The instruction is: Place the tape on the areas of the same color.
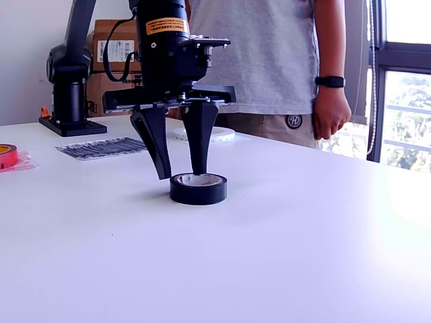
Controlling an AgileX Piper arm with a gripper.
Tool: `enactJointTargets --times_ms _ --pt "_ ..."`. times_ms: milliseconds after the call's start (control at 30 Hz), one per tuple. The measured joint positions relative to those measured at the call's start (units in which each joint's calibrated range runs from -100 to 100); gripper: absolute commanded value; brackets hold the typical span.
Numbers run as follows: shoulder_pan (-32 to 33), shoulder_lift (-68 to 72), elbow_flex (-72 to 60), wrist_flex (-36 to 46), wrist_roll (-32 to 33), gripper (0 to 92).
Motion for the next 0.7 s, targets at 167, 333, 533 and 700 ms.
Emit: enactJointTargets --times_ms 167,333,533,700 --pt "-0.10 1.29 0.00 0.00 0.00 47.8" --pt "-0.10 1.29 0.00 0.00 0.00 47.8" --pt "-0.10 1.29 0.00 0.00 0.00 47.7" --pt "-0.10 1.29 0.00 0.00 0.00 44.0"
